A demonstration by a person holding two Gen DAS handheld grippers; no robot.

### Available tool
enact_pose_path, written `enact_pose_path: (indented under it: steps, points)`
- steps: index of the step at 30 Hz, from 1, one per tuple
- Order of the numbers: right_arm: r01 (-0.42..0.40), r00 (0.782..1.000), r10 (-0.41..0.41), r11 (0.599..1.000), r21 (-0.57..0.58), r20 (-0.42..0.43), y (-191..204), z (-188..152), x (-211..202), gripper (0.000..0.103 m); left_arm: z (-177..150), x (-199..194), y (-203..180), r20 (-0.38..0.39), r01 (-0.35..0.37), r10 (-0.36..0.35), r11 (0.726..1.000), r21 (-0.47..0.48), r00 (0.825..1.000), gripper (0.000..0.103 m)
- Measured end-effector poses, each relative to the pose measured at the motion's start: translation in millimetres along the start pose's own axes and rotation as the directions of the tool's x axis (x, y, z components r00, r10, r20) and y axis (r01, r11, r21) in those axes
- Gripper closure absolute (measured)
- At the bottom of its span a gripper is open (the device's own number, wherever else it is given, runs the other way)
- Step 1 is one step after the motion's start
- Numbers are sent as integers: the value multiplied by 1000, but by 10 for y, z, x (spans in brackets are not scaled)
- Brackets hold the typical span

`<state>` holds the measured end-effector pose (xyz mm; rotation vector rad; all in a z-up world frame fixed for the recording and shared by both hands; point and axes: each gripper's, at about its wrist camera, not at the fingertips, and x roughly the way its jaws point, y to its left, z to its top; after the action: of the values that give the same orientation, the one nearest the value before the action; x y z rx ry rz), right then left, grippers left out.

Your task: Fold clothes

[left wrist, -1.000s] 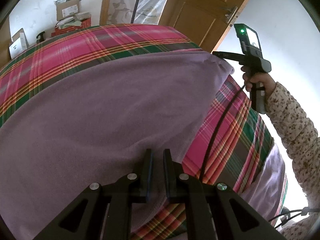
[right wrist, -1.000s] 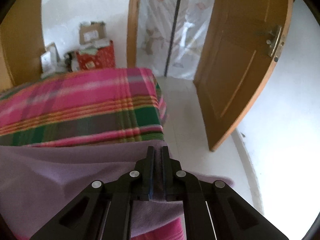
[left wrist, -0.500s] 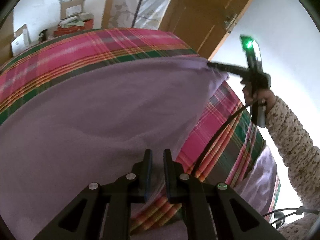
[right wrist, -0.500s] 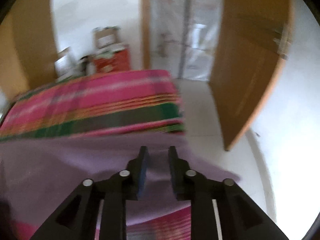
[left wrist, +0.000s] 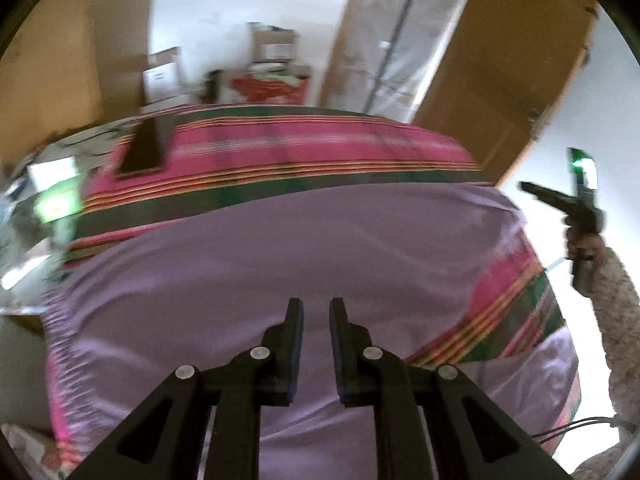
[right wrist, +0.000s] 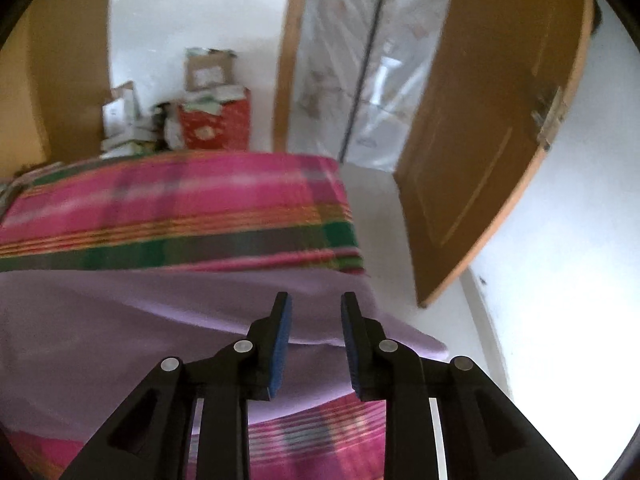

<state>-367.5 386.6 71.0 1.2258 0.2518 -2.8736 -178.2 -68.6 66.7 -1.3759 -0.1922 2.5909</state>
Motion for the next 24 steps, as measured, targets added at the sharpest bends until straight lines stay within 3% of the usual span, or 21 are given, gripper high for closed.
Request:
enact_pose_path:
  steps: [4,8,13,16,18,22,24]
  points:
    - [-104,994,106,993,-60,29,376,115,-297,77,-114,-205,316,0,-65,65,997,-33,998,89]
    - [-240,967,246,967,-86,61,714,207,-666,77,-180,-366,547,2,-111,111,993,-44,994,89]
    - [-388,911,402,910,-145,89,1121,316,-1216,77,-204,-556,883,3,-177,177,983,-55,984,89]
    - [-448,875,474,869,-212,95,1391,310,-1439,61,-159,-564,1112,2,-222,222,972,-81,975,89]
    - [-481,859,509,839,-256,55,1639,257,-1405,59,-145,-533,1209,9,-254,255,964,-78,967,89]
    - [-488,865,499,812,-321,-53,2193,56,-1095,59,-103,-373,1337,-6,-297,297,955,-25,955,89]
    - [-516,853,509,795,-320,-113,2418,-6,-915,59,-59,-276,1378,-7,-313,313,950,3,950,89]
